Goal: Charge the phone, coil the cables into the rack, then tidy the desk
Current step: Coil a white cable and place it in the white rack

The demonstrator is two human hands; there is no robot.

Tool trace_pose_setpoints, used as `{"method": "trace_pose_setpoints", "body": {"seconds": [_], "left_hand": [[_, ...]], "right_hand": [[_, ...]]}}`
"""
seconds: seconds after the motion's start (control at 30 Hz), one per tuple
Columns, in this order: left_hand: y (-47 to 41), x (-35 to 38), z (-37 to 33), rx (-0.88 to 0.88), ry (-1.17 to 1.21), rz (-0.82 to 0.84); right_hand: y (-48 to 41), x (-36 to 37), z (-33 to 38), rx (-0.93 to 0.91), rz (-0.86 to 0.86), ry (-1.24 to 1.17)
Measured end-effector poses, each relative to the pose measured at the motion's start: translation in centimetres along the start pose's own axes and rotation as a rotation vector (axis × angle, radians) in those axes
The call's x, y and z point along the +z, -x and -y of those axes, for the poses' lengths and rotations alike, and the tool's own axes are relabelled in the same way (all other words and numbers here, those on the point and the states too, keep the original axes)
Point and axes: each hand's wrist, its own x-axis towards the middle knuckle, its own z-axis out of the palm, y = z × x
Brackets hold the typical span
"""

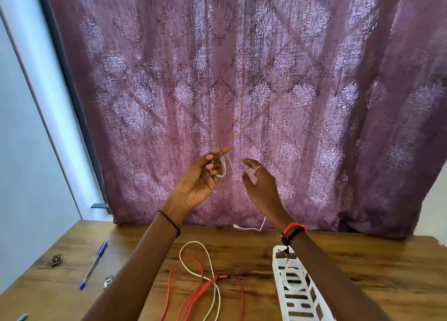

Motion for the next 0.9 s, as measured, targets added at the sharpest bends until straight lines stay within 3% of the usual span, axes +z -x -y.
{"method": "trace_pose_setpoints", "body": {"seconds": [0.13, 0.37, 0.7, 0.9], "left_hand": [[-0.2, 1.0, 0.1, -0.056, 0.016, 0.021], [-1.2, 2.0, -1.0, -0.048, 0.137, 0.117], [-2.9, 2.2, -2.1, 0.089, 0.157, 0.026], [-2.9, 2.0, -1.3, 0.18, -0.127, -0.014]], "right_hand": [[-1.0, 0.3, 1.6, -0.07, 0.124, -0.083], [-1.2, 0.2, 3.2, 0.102, -0.002, -0.482], [0.6, 0.6, 4.5, 0.101, -0.063, -0.368], [1.4, 0.5, 4.7, 0.119, -0.018, -0.209]]}}
